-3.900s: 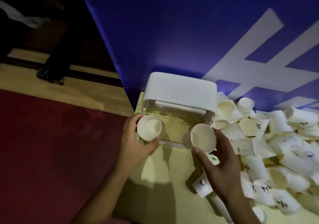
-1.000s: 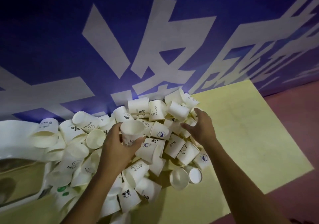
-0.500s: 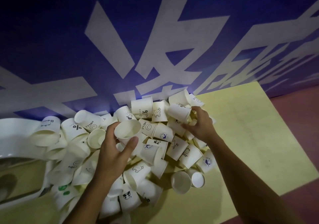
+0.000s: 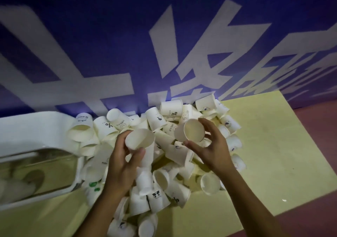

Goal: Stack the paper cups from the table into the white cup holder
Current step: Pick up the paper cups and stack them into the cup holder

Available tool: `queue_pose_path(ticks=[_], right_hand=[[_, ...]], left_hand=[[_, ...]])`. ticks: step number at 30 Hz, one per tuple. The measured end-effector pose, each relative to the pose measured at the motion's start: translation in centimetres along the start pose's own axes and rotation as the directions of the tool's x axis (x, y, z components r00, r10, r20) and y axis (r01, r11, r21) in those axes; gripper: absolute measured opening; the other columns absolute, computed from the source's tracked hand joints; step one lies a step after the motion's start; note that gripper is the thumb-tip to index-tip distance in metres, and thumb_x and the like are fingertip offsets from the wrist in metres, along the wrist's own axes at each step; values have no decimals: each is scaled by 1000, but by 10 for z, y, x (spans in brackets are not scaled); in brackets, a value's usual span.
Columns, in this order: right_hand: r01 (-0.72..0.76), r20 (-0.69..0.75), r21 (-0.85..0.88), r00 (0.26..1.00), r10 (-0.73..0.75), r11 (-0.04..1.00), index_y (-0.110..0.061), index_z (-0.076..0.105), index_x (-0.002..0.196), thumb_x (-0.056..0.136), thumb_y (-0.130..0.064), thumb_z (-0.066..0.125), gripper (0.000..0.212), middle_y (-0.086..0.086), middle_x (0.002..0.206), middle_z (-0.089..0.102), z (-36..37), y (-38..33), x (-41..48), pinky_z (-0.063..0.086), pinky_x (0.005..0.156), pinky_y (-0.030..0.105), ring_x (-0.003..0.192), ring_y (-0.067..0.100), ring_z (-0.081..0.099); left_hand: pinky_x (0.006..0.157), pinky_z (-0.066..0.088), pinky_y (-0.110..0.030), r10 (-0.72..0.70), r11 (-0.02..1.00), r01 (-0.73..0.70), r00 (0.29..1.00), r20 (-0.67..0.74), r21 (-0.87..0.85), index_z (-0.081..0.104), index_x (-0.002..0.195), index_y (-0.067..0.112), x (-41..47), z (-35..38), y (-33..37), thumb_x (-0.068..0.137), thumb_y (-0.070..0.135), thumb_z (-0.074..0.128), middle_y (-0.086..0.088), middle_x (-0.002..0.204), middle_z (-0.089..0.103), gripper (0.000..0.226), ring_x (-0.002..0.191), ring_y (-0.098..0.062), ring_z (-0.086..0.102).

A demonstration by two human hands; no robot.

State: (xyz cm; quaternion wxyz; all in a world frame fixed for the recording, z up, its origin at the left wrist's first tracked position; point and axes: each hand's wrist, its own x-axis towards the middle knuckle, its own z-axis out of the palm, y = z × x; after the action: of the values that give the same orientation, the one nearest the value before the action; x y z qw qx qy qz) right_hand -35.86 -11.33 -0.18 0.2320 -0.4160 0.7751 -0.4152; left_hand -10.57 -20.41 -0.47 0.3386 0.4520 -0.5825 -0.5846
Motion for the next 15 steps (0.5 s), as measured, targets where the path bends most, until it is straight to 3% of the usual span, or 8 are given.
queue_pose_path(ticks=[3, 7, 11, 15], right_hand=[[51, 37, 23, 998, -52, 998, -49, 51, 131, 65, -53, 91, 77, -25, 132, 58, 32, -44, -27, 53, 94, 21, 120, -2, 57], [87, 116, 61, 989, -94, 994, -37, 55, 137, 65, -54, 89, 81, -19, 134, 60, 91, -98, -63, 54, 96, 30, 122, 2, 57], [91, 203, 143, 972, -119, 985, -38, 56, 136, 65, -60, 87, 81, -20, 134, 61, 161, -145, -101, 53, 95, 29, 123, 4, 59], [87, 264, 170, 956, -130, 982, -34, 58, 134, 66, -44, 92, 77, -18, 131, 64, 231, -180, -132, 55, 96, 33, 121, 6, 61]], left_hand=[[89, 55, -35, 50, 998, -50, 999, 7, 39, 51, 133, 27, -18, -42, 3, 76, 66, 73, 11, 125, 64, 73, 114, -15, 64], [86, 52, -19, 96, 984, -92, 995, -22, 154, 51, 131, 31, -52, -123, 2, 72, 52, 79, 19, 124, 62, 69, 113, -8, 63], [89, 52, -20, 133, 965, -112, 988, -75, 238, 51, 135, 32, -90, -218, -12, 73, 45, 83, 16, 132, 61, 71, 120, -10, 61], [91, 51, -23, 134, 960, -75, 969, -206, 269, 55, 132, 27, -123, -303, -34, 72, 45, 84, 14, 127, 63, 70, 117, -13, 63]])
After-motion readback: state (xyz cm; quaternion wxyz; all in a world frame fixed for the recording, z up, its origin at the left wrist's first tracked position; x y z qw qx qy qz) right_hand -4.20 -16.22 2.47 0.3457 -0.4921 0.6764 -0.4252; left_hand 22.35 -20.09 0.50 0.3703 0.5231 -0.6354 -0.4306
